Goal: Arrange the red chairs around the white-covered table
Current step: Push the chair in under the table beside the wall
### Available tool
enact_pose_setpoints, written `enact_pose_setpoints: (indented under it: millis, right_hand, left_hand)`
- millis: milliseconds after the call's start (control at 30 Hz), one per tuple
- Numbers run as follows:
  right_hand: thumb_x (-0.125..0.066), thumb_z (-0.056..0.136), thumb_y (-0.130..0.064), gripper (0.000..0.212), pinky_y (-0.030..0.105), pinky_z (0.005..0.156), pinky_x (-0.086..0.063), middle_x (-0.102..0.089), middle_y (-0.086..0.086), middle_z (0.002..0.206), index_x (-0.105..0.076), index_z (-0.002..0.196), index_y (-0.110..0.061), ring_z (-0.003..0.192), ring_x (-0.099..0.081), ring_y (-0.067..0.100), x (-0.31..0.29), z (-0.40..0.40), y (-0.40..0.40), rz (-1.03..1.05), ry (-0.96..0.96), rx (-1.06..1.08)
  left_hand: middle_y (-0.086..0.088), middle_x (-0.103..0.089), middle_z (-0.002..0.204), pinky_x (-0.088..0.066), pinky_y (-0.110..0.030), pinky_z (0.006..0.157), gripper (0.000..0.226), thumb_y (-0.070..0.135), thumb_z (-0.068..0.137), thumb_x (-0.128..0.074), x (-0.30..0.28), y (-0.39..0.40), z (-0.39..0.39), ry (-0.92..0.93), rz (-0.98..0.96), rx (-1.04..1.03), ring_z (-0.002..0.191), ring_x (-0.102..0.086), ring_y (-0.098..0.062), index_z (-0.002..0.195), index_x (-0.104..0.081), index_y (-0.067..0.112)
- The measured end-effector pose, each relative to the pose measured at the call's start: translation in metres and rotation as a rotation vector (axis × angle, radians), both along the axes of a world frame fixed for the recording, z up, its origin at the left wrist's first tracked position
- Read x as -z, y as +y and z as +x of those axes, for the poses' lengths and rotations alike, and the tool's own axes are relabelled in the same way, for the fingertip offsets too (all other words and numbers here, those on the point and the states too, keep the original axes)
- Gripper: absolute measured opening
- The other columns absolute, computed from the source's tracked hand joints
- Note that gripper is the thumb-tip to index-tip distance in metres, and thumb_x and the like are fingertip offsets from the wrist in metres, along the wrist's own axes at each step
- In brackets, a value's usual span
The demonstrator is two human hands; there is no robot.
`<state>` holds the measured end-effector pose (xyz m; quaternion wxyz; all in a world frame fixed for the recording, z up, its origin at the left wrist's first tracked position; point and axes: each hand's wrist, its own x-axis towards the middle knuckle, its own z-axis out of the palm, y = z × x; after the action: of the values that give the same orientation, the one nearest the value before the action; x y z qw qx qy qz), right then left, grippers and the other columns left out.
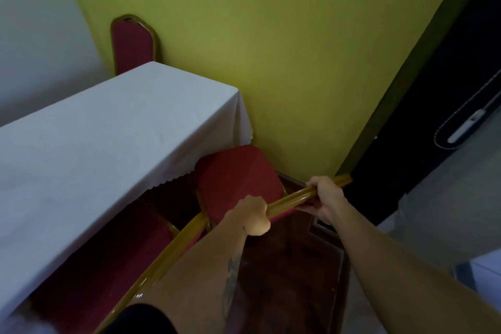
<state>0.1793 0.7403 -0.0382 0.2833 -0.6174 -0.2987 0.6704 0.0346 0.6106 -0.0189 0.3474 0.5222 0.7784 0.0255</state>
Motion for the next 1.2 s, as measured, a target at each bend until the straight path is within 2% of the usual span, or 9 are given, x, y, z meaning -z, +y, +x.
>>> enact_pose_setpoints:
  millis: [67,133,200,567,767,867,1000,1133,1200]
  right_hand:
    - [-0.06,0.089,0.0,0.024,0.05,0.046,-0.061,-0.057,0.02,0.093,-0.053,0.112,-0.001,0.082,-0.065,0.034,-0.001,0.001,0.004,0.0,0.011,-0.039]
    - [-0.058,0.091,0.0,0.014,0.05,0.045,-0.061,-0.056,0.02,0.095,-0.051,0.103,-0.002,0.088,-0.065,0.036,-0.002,0.002,0.011,0.004,0.023,-0.085]
    - [-0.057,0.091,0.0,0.012,0.049,0.047,-0.062,-0.056,0.022,0.099,-0.052,0.101,-0.002,0.097,-0.066,0.039,-0.004,0.002,0.018,0.013,0.026,-0.148]
    - [-0.051,0.093,-0.001,0.012,0.049,0.044,-0.06,-0.048,0.014,0.083,-0.047,0.083,-0.007,0.081,-0.059,0.031,0.0,-0.033,0.09,0.006,0.049,-0.482]
    - [-0.054,0.09,-0.001,0.009,0.048,0.048,-0.061,-0.051,0.014,0.081,-0.048,0.085,-0.006,0.073,-0.061,0.03,0.005,-0.048,0.133,0.037,0.036,-0.557]
    - [-0.056,0.09,-0.003,0.011,0.048,0.053,-0.061,-0.051,0.012,0.077,-0.048,0.084,-0.007,0.07,-0.061,0.028,0.002,-0.057,0.146,0.056,0.02,-0.592]
    - [-0.058,0.094,-0.004,0.012,0.053,0.06,-0.06,-0.051,0.013,0.079,-0.049,0.087,-0.006,0.072,-0.061,0.028,0.002,-0.069,0.156,0.091,0.014,-0.596]
    - [-0.06,0.095,-0.005,0.013,0.05,0.057,-0.062,-0.053,0.014,0.08,-0.05,0.102,-0.003,0.07,-0.062,0.027,0.0,-0.088,0.156,0.119,0.036,-0.611]
    - [-0.06,0.095,-0.005,0.015,0.057,0.066,-0.061,-0.053,0.013,0.078,-0.05,0.105,-0.002,0.067,-0.061,0.026,0.001,-0.1,0.155,0.135,0.042,-0.592]
  left_hand:
    - [-0.012,-0.063,0.125,-0.046,-0.036,0.08,0.033,0.007,0.09,-0.056,-0.002,-0.001,0.004,0.004,0.003,0.003,0.113,-0.063,-0.032,0.122,-0.063,0.007]
    - [-0.013,-0.065,0.124,-0.046,-0.035,0.079,0.035,0.008,0.091,-0.058,-0.004,0.0,0.008,0.018,0.007,-0.005,0.113,-0.064,-0.032,0.125,-0.063,0.007]
    - [-0.014,-0.066,0.124,-0.046,-0.035,0.077,0.037,0.009,0.091,-0.058,-0.007,0.003,0.013,0.038,0.012,-0.007,0.112,-0.066,-0.031,0.128,-0.063,0.007]
    - [-0.015,-0.066,0.123,-0.05,-0.034,0.077,0.044,0.012,0.092,-0.061,-0.014,0.042,0.017,0.067,-0.045,-0.131,0.109,-0.067,-0.03,0.135,-0.059,0.006]
    - [-0.015,-0.064,0.124,-0.048,-0.034,0.077,0.048,0.012,0.091,-0.061,-0.012,0.076,0.021,0.045,-0.065,-0.228,0.109,-0.065,-0.029,0.139,-0.055,0.007]
    - [-0.013,-0.065,0.119,-0.049,-0.033,0.076,0.046,0.013,0.091,-0.061,-0.01,0.088,0.019,0.037,-0.053,-0.266,0.1,-0.064,-0.026,0.136,-0.057,0.008]
    - [-0.006,-0.067,0.106,-0.058,-0.04,0.087,0.044,0.017,0.088,-0.062,-0.004,0.093,0.006,-0.018,-0.027,-0.328,0.094,-0.067,-0.024,0.132,-0.06,0.013]
    - [0.002,-0.064,0.097,-0.057,-0.036,0.084,0.061,0.012,0.088,-0.056,0.004,0.091,-0.006,-0.1,0.046,-0.412,0.088,-0.066,-0.019,0.147,-0.05,0.027]
    - [0.005,-0.061,0.093,-0.054,-0.033,0.08,0.066,0.008,0.09,-0.055,0.008,0.089,-0.012,-0.123,0.082,-0.452,0.088,-0.065,-0.02,0.152,-0.046,0.03]
